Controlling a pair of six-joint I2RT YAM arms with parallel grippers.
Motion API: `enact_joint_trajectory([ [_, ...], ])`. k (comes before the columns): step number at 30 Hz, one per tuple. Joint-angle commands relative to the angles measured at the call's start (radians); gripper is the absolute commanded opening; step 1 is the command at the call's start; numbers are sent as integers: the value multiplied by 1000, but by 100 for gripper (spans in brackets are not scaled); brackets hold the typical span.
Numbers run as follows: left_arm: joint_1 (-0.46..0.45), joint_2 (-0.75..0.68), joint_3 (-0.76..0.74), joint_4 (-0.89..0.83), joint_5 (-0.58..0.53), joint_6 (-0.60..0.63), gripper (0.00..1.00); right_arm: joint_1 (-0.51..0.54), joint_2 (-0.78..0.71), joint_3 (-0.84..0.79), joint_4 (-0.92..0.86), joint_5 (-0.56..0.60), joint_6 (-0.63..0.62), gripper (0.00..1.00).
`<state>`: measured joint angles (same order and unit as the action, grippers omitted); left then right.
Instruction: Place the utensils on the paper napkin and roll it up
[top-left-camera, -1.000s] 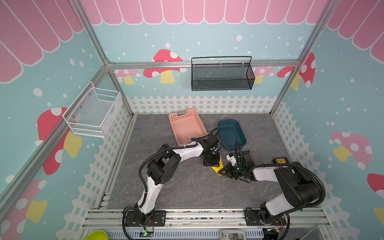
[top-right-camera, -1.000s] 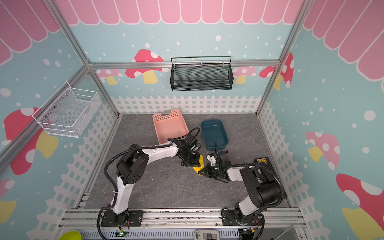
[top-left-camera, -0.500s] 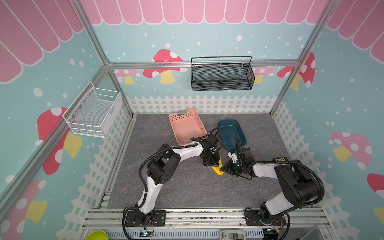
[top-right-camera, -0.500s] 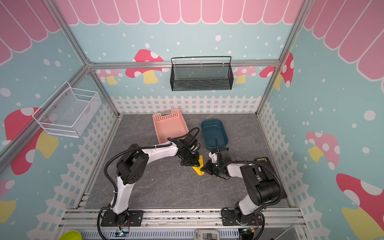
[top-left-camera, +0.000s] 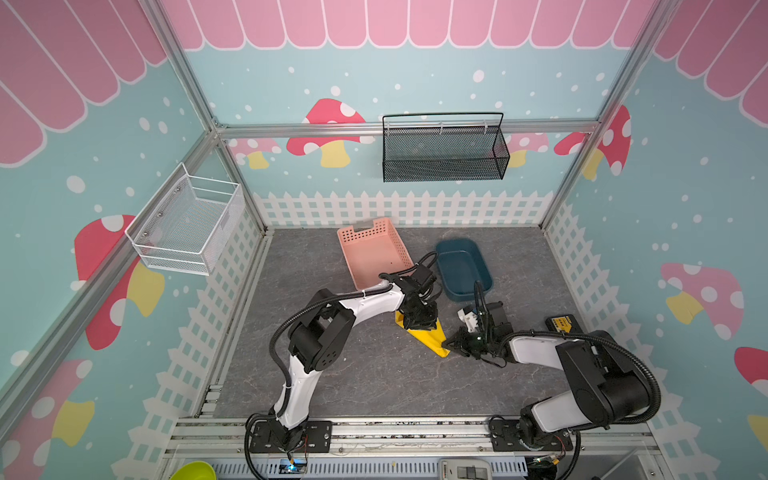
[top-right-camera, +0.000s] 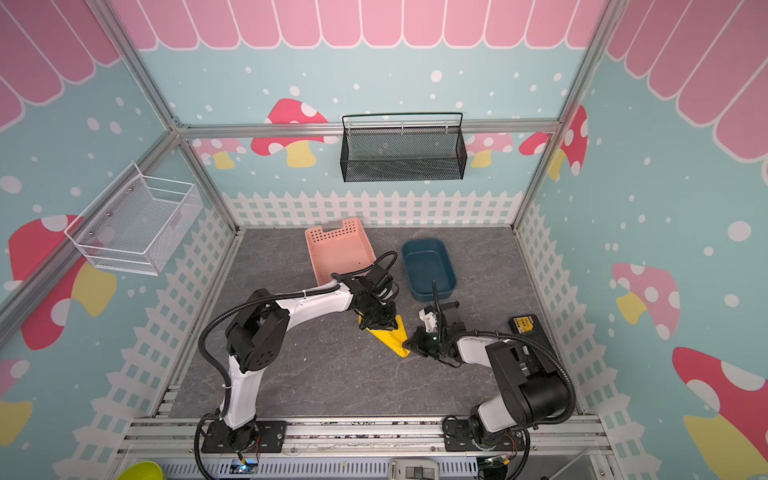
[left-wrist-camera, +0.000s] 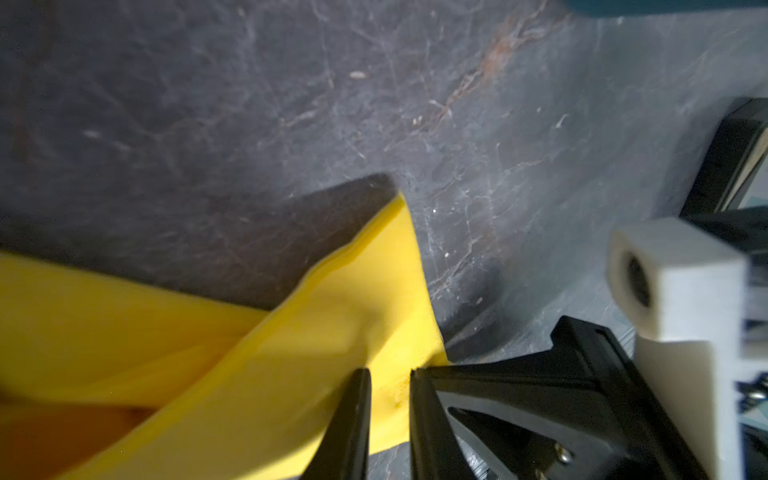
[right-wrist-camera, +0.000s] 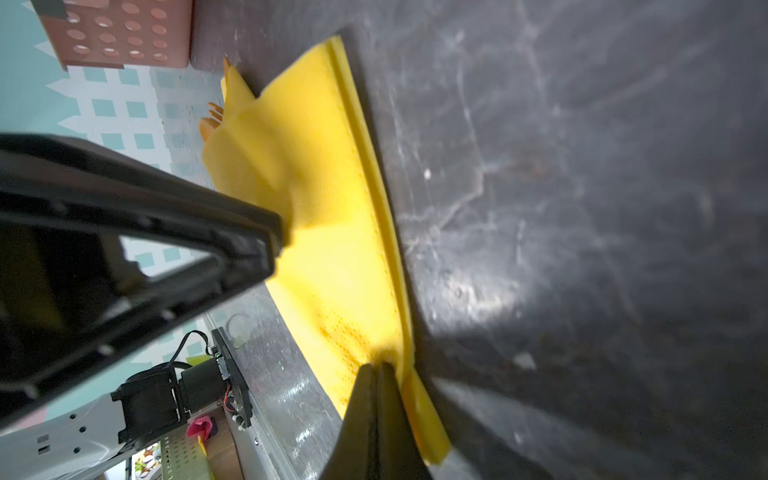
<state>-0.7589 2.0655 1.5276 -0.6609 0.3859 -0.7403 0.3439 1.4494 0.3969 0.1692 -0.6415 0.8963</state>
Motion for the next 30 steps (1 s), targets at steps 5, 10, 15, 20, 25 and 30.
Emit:
enact_joint_trajectory([
  [5, 10, -90, -89, -49, -75, 1, 21, 36, -77, -88, -98, 108, 130, 0],
  [10, 10, -66, -112, -43, -62, 7, 20, 56, -99, -93, -99, 109, 151, 0],
  [15, 10, -37, -115, -36, -71, 12, 18, 93, -109, -98, -95, 103, 171, 0],
  [20, 10, -5, -88, -28, -62, 21, 18, 162, -81, -72, -87, 65, 174, 0],
  [25, 9, 23, -64, -27, -32, 34, 18, 225, -65, -51, -48, 39, 203, 0],
  [30, 6, 39, -43, -26, -12, 55, 18, 243, -43, -41, 51, -24, 230, 0],
])
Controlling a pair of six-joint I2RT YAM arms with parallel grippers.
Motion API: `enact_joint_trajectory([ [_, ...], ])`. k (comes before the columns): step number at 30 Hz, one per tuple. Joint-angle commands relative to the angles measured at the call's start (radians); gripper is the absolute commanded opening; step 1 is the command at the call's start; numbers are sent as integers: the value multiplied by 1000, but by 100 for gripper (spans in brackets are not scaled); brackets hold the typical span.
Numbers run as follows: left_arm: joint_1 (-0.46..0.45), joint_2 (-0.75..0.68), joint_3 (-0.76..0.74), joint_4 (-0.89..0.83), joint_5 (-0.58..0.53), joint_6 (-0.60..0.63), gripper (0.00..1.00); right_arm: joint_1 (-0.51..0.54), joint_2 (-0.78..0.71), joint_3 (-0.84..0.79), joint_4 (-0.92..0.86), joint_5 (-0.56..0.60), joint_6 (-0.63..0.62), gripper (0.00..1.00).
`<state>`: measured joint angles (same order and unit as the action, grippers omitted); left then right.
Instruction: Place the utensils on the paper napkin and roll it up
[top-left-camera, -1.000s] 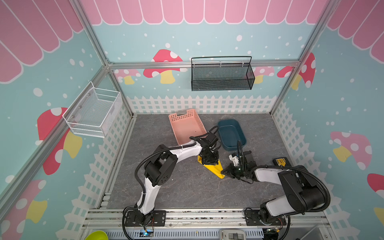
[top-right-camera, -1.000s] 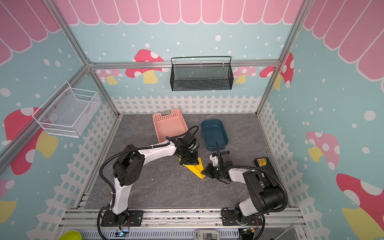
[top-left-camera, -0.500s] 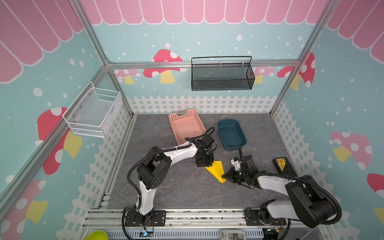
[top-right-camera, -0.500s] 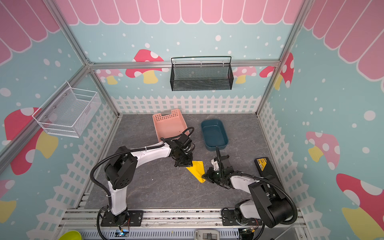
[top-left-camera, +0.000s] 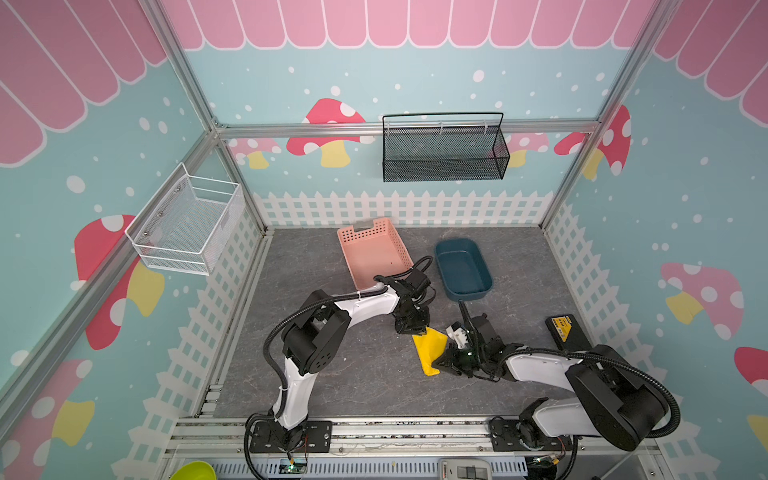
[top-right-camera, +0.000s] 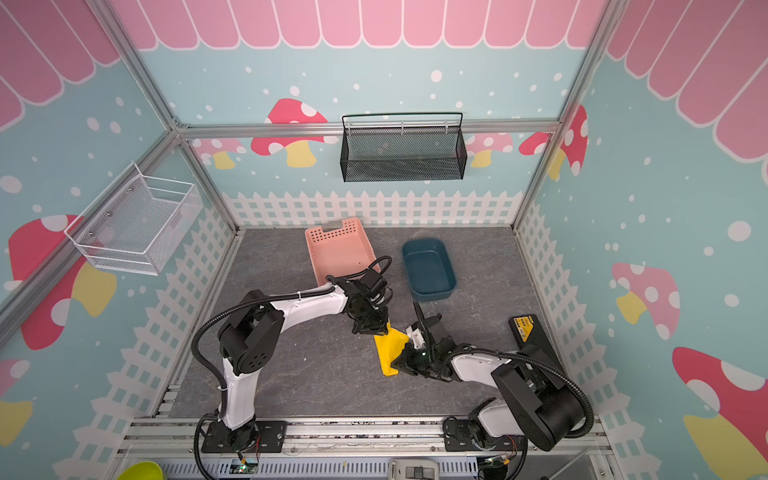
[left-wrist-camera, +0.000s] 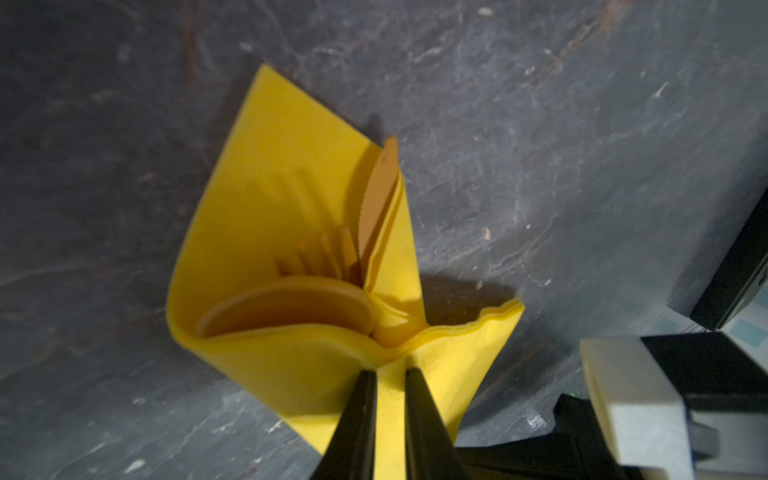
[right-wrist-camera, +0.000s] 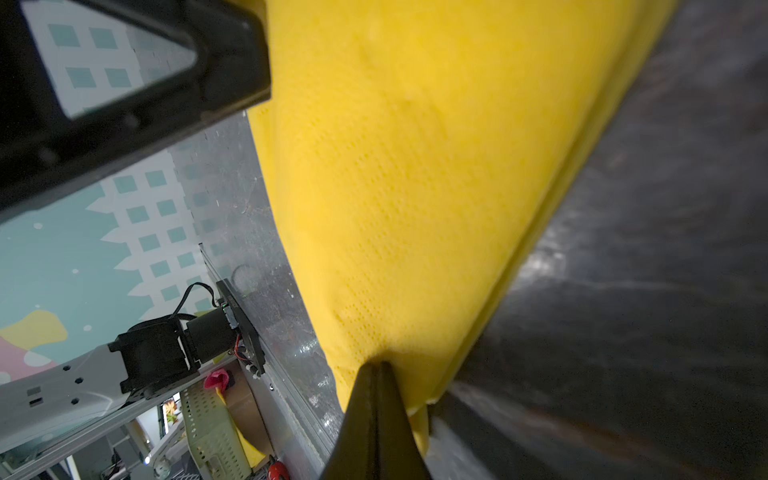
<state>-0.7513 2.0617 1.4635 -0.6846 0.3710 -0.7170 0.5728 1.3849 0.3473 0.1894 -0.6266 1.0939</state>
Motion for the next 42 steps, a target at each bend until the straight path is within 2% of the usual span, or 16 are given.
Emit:
enact_joint_trajectory([
  [1, -3, 47, 23, -3, 7, 35, 18, 13, 28, 11, 44, -47, 32, 0],
  [7, -18, 70, 37, -3, 23, 81, 17, 10, -15, 34, 32, -37, 18, 4],
  [12, -19, 75, 31, -6, 21, 100, 17, -31, -99, 80, -65, -7, -18, 12],
  [17, -19, 77, 40, -8, 23, 102, 17, -103, -57, 154, -125, -23, -100, 16],
  [26, -20, 77, 52, -15, 18, 103, 17, -134, 179, 286, -116, -63, -203, 9],
  [42, -20, 58, 94, -38, -9, 120, 17, -168, 280, 172, -113, 13, -261, 2],
])
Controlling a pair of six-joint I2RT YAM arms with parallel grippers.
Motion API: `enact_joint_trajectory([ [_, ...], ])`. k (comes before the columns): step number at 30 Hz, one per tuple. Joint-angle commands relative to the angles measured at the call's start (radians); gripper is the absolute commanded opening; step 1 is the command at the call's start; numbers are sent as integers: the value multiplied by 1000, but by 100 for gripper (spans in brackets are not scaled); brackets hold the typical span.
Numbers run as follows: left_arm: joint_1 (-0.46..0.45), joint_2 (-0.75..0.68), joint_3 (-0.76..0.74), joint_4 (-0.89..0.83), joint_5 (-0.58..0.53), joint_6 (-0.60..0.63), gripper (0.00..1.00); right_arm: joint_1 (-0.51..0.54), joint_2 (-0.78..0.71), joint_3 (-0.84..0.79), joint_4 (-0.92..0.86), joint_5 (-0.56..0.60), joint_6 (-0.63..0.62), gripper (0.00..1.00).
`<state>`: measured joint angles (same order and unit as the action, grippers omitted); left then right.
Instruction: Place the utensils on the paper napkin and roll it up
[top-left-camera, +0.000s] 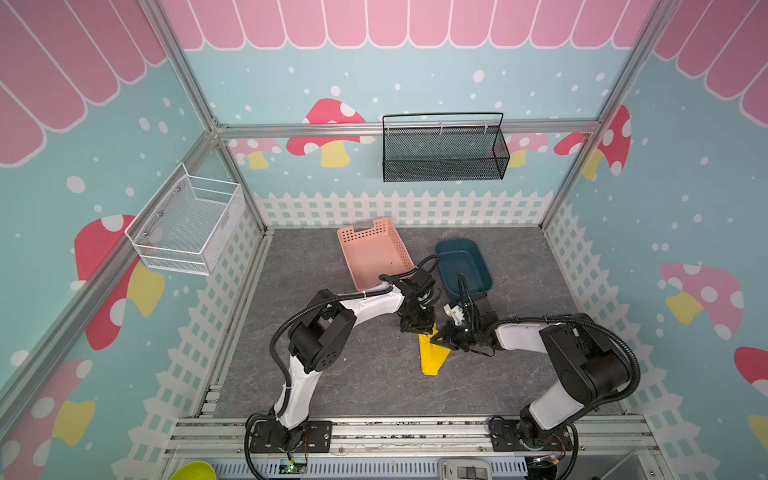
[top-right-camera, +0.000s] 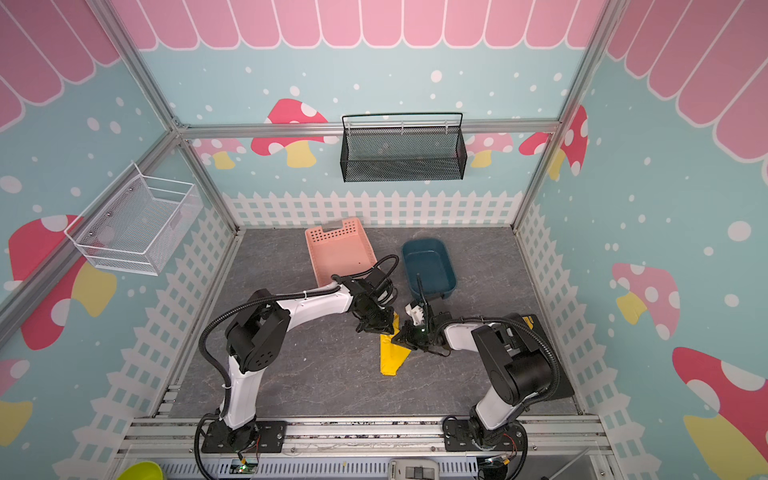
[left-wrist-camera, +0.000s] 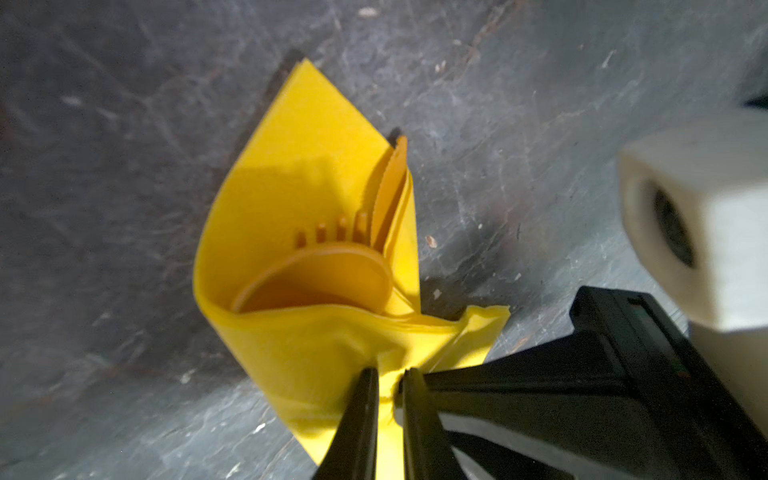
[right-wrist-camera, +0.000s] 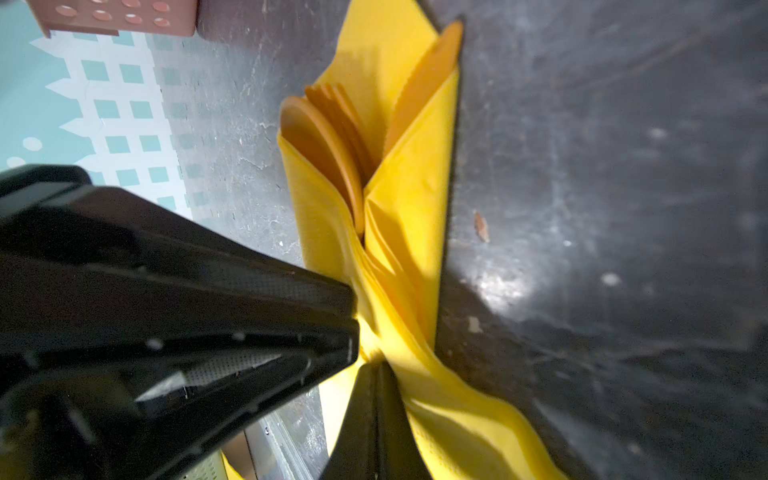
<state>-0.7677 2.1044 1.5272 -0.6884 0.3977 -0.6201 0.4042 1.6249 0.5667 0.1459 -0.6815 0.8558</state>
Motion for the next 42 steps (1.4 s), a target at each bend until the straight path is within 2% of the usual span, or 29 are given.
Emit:
enact_joint_trajectory([
  [1, -3, 10, 35, -35, -39, 23, 17, 0, 39, -51, -69, 69, -24, 2],
  [9, 13, -85, 61, -64, -109, 9, 19, -4, 36, -74, -57, 77, -17, 1],
  [15, 39, -161, -45, -24, -134, -29, 22, -8, 31, -83, -51, 79, -15, 0],
  [22, 70, -214, -273, 223, 10, -146, 34, -11, 24, -90, -49, 78, -15, 0],
  [29, 70, -206, -417, 463, 120, -258, 46, -13, 18, -93, -43, 69, -12, 0],
  [34, 70, -183, -452, 525, 157, -279, 46, -15, 21, -103, -33, 65, -11, 0],
  [42, 73, -130, -456, 531, 174, -263, 46, -18, 15, -116, -9, 50, 3, 0],
])
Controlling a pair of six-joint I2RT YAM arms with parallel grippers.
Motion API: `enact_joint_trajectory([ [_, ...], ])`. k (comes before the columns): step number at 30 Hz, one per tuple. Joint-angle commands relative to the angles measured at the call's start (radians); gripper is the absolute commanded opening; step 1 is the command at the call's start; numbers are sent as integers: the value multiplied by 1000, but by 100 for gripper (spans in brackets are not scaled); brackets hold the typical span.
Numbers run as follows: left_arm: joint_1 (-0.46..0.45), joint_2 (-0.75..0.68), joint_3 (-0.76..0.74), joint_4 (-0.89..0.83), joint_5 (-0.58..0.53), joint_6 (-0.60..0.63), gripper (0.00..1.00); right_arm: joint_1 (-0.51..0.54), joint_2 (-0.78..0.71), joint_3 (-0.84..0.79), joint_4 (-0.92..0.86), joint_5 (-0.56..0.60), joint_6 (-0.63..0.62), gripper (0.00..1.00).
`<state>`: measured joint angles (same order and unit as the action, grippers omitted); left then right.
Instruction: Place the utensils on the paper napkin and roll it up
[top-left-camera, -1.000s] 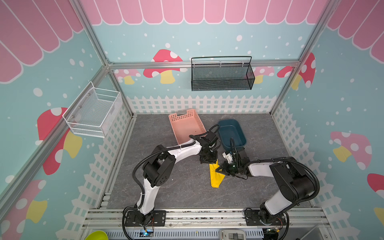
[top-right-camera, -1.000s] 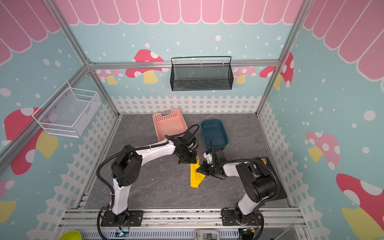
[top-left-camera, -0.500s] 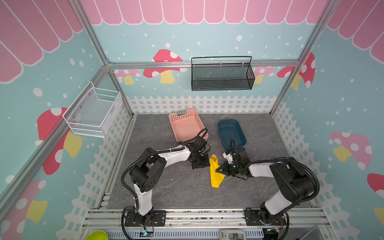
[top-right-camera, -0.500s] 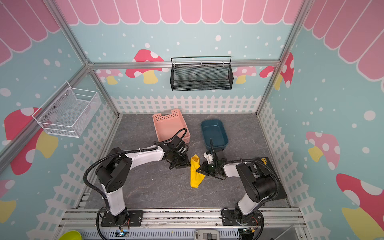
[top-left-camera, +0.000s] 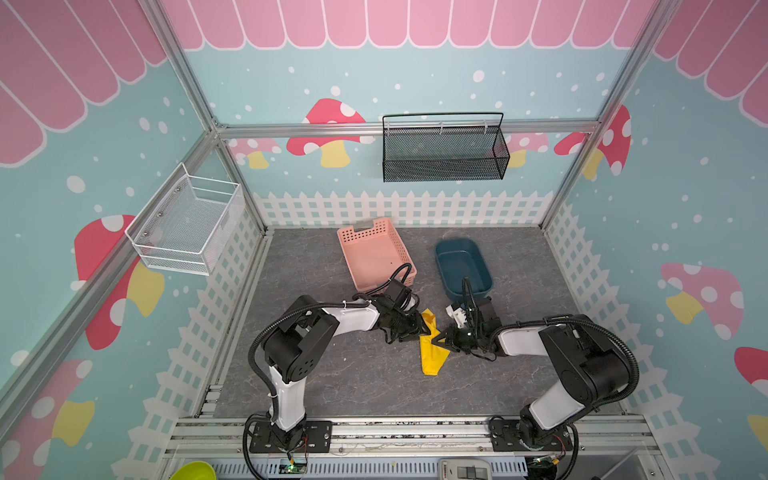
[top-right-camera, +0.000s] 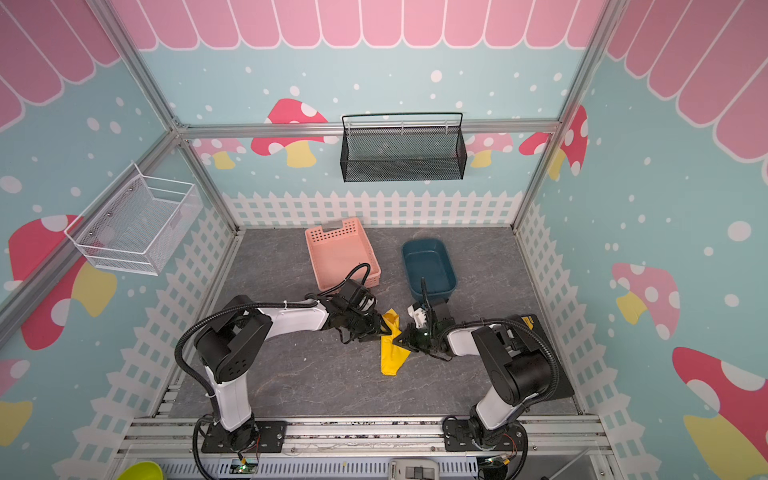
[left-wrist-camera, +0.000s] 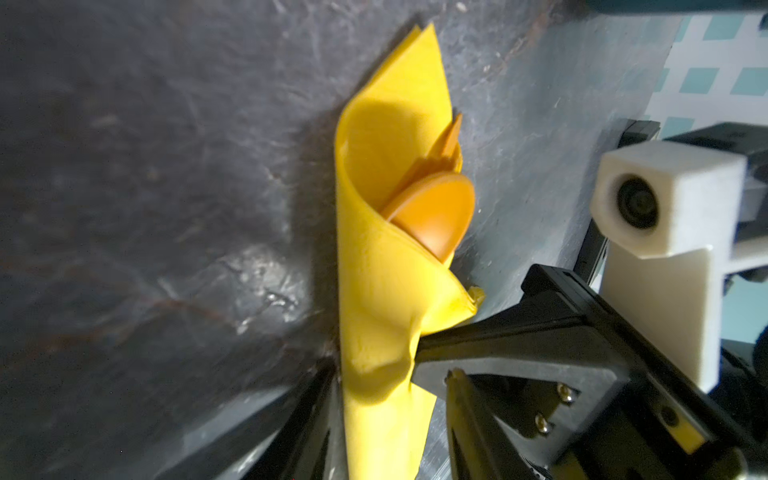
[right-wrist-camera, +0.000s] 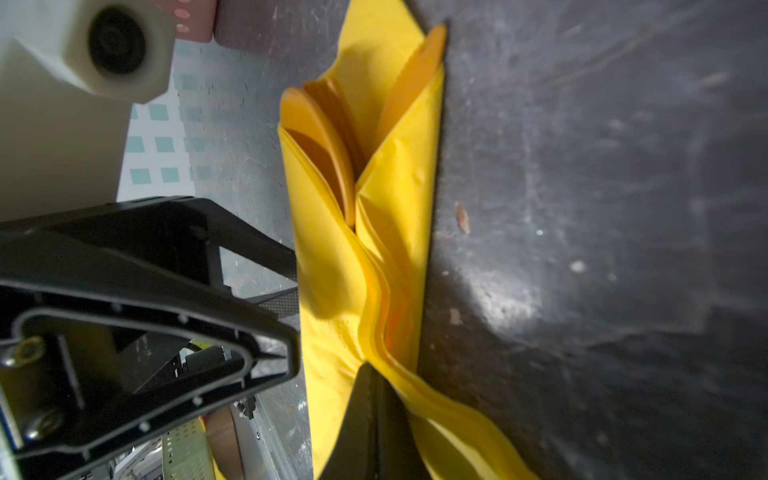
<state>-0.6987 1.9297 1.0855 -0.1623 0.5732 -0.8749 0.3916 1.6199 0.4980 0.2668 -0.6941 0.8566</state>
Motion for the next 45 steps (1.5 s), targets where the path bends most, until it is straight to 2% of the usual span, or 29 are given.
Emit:
enact_joint_trajectory([
  [1, 4, 47, -15, 11, 7, -9, 47, -6, 21, -47, -131, 62, 2, 0],
  [19, -23, 71, -41, 11, 48, 14, 45, -25, 31, -102, -61, 37, 28, 0],
  [34, -50, 103, 24, -117, -46, 88, 25, -34, 5, -97, -50, 9, 37, 1],
  [39, -43, 88, 25, -112, -65, 90, 17, -34, -53, -81, -73, 7, 45, 7],
  [45, -12, 66, -1, -11, -11, 42, 10, -44, -131, -58, -132, 21, 38, 12],
])
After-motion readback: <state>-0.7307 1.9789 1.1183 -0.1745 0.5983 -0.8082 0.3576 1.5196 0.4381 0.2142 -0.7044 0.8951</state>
